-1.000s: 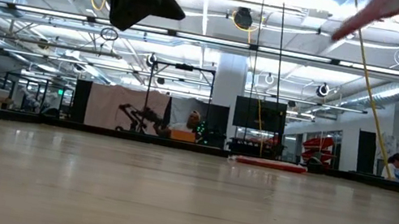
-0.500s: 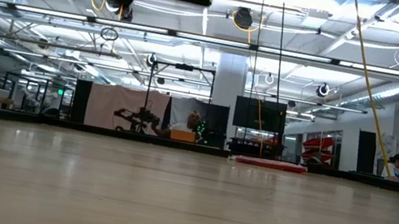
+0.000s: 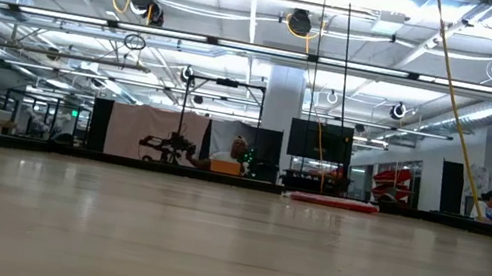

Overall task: Sort popcorn bags into baskets
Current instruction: Put the left popcorn bag into the green bin

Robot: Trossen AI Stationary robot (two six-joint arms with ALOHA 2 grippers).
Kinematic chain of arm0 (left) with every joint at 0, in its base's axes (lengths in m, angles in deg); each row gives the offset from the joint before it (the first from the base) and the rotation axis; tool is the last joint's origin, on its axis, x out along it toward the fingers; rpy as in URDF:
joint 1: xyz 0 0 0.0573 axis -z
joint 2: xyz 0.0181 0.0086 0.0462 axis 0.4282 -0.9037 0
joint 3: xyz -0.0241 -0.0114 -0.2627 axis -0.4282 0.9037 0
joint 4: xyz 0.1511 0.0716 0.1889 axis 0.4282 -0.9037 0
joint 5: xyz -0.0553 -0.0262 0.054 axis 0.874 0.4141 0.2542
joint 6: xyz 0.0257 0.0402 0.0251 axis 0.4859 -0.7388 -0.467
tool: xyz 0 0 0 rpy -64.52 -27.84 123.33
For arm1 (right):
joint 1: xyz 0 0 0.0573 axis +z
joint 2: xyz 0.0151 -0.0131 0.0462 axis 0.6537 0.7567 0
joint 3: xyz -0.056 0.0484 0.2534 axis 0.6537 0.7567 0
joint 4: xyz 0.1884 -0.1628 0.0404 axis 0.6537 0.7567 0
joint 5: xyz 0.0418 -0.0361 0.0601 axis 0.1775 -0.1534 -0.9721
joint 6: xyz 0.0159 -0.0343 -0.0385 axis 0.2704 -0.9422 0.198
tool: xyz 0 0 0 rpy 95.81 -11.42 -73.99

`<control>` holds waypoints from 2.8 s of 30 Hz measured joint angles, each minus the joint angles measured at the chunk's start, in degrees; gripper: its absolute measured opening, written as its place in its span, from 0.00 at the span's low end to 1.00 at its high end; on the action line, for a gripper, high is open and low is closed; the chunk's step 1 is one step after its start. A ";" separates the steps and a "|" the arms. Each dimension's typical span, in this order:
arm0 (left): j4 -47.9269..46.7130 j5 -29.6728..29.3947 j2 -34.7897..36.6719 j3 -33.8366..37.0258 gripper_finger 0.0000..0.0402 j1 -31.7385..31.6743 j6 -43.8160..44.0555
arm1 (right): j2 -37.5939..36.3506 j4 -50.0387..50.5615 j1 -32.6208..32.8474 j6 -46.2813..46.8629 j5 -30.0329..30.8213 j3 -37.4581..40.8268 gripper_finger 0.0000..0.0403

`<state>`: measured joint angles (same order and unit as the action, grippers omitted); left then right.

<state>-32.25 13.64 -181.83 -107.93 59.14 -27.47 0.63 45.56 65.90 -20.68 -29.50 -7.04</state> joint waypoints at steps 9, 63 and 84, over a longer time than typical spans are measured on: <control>2.82 0.42 0.02 0.02 0.64 -1.37 -3.58 | 6.16 -10.33 -1.53 -4.91 -1.77 0.04 0.04; 0.06 29.42 0.04 0.02 0.09 -10.79 55.24 | -1.68 4.65 8.12 -47.23 27.25 0.09 0.43; 0.01 31.04 0.04 0.02 0.06 -11.59 57.78 | 2.07 -2.00 5.58 -48.74 17.51 0.09 0.25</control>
<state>-32.24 44.68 -181.79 -107.91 47.55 30.31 2.71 43.56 71.48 -69.42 -12.00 -6.95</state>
